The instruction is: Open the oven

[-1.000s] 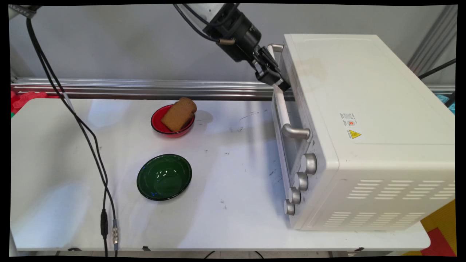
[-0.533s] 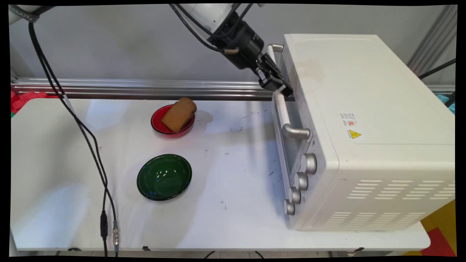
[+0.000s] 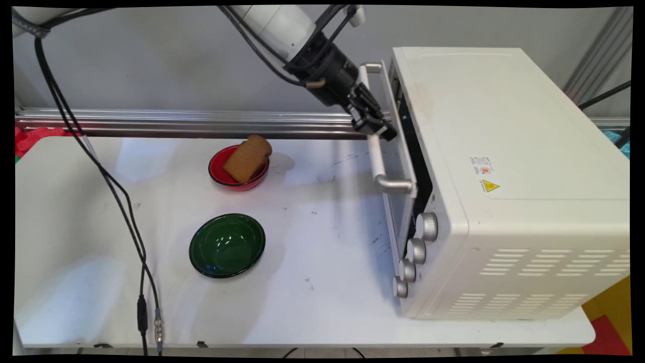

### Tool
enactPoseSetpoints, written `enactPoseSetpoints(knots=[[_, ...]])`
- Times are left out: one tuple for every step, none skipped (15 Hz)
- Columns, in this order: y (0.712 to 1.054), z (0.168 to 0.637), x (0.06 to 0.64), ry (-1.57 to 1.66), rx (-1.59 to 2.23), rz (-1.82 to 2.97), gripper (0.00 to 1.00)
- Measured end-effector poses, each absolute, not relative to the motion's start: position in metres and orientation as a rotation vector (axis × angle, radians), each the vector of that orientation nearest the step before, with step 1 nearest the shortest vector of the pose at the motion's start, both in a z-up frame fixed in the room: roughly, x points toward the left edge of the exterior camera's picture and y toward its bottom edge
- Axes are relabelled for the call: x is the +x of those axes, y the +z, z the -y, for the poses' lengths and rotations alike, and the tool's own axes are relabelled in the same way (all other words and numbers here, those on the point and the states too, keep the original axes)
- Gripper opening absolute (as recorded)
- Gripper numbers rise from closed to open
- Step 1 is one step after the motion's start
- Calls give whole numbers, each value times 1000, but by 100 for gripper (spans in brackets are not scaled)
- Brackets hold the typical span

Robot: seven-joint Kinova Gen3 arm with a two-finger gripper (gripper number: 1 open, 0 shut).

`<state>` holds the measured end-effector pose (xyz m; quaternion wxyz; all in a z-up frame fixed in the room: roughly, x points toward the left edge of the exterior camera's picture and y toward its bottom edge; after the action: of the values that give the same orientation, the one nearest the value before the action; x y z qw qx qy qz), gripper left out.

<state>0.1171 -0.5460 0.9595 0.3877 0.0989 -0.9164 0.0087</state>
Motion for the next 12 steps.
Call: enactPoseSetpoints(knots=[[958,546,121,26,254,2340,0],[955,545,126,31,255,2351,0],[953,545,131,35,259,2360,0],[952,545,134,37,260,2366,0],[949,545,138,39,261,2377,0],[948,544,141,41,263,2384,0],[944,544,147,42,264,2397,0],[941,543,153,45,269,2407,0],[937,543,159,46,270,2420,0],[933,543,162,46,267,2430,0],[931,543,165,47,267,2437,0],[927,543,168,47,263,2448,0]])
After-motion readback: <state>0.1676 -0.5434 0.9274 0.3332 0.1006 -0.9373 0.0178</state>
